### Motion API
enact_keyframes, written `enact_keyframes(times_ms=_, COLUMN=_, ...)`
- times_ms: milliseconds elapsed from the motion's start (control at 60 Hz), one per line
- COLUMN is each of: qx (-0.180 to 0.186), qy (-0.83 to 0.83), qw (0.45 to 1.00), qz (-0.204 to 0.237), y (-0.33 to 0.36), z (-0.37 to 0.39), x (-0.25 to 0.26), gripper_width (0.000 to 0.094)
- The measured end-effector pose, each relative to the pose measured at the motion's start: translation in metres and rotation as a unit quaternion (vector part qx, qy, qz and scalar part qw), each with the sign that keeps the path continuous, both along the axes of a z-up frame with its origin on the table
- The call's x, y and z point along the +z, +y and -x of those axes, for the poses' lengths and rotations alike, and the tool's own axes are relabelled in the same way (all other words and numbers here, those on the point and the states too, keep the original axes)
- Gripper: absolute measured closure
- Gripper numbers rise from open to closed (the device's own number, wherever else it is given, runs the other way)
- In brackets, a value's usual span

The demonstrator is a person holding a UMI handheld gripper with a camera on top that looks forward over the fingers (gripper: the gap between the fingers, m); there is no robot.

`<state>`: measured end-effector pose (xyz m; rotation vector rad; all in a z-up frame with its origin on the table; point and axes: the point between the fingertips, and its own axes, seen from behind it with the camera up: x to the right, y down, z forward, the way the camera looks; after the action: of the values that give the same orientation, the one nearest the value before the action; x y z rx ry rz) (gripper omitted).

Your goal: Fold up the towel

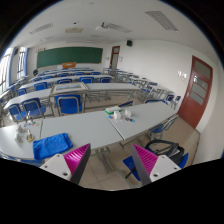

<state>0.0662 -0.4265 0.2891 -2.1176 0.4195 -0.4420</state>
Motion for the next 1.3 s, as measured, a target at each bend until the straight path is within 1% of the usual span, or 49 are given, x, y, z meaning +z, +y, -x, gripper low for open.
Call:
enact_keyframes(times_ms=17, qx=0.000, qy=0.000, qw=1.000, qz=0.001, y=0.010, z=-0.008, x=-0.008, gripper_width=0.0083)
enact_keyframes(times_ms=33, qx=0.001, qy=-0.001, qw=1.000, qz=0.003, y=-0.001, z=0.001, x=-0.002, gripper_width=0.0082)
enact_keyframes(times_ms=67, qx=0.002, qy=-0.002, qw=1.000, qz=0.007, y=-0.004, z=0.003, x=-0.006, gripper_width=0.0083)
enact_keyframes(times_ms=150, qx=0.005, qy=-0.002, qw=1.000, qz=0.017, y=-0.011, z=0.014, x=-0.026, gripper_width=0.0084)
enact_keyframes(times_ms=233, qx=0.023, qy=0.004, qw=0.999, qz=0.033, y=-0.010, z=0.039, x=-0.056, gripper_width=0.0081)
enact_keyframes(times_ms=317, qx=0.057, qy=0.010, qw=0.997, qz=0.053, y=-0.005, z=0.085, x=-0.092, gripper_width=0.0084)
enact_keyframes(times_ms=417, qx=0.115, qy=0.028, qw=0.991, qz=0.071, y=0.012, z=0.162, x=-0.135, gripper_width=0.0081)
enact_keyframes(times_ms=533, qx=0.188, qy=0.049, qw=0.978, qz=0.072, y=0.047, z=0.256, x=-0.175, gripper_width=0.0082)
enact_keyframes(times_ms=583, qx=0.213, qy=0.055, qw=0.972, qz=0.079, y=0.064, z=0.290, x=-0.191, gripper_width=0.0082)
enact_keyframes(times_ms=717, qx=0.274, qy=0.059, qw=0.957, qz=0.077, y=0.124, z=0.361, x=-0.212, gripper_width=0.0087)
enact_keyframes(times_ms=833, qx=0.307, qy=0.041, qw=0.947, qz=0.081, y=0.181, z=0.392, x=-0.232, gripper_width=0.0086)
enact_keyframes(times_ms=967, qx=0.322, qy=0.021, qw=0.940, qz=0.110, y=0.229, z=0.404, x=-0.272, gripper_width=0.0095)
enact_keyframes(times_ms=1033, qx=0.328, qy=0.015, qw=0.937, qz=0.120, y=0.243, z=0.406, x=-0.287, gripper_width=0.0119)
enact_keyframes(times_ms=1067, qx=0.329, qy=0.012, qw=0.936, qz=0.127, y=0.247, z=0.406, x=-0.295, gripper_width=0.0146)
enact_keyframes(times_ms=1100, qx=0.332, qy=0.013, qw=0.934, qz=0.134, y=0.247, z=0.403, x=-0.300, gripper_width=0.0197)
enact_keyframes(times_ms=1117, qx=0.333, qy=0.014, qw=0.933, qz=0.137, y=0.247, z=0.403, x=-0.303, gripper_width=0.0234)
enact_keyframes(times_ms=1167, qx=0.342, qy=0.024, qw=0.931, qz=0.125, y=0.250, z=0.407, x=-0.302, gripper_width=0.0352)
enact_keyframes(times_ms=1183, qx=0.342, qy=0.021, qw=0.931, qz=0.128, y=0.250, z=0.406, x=-0.304, gripper_width=0.0404)
enact_keyframes(times_ms=1250, qx=0.355, qy=0.005, qw=0.926, qz=0.128, y=0.254, z=0.402, x=-0.305, gripper_width=0.0689)
enact_keyframes(times_ms=1283, qx=0.354, qy=-0.004, qw=0.927, qz=0.128, y=0.256, z=0.395, x=-0.304, gripper_width=0.0809)
enact_keyframes(times_ms=1300, qx=0.351, qy=-0.013, qw=0.928, qz=0.126, y=0.257, z=0.391, x=-0.303, gripper_width=0.0888)
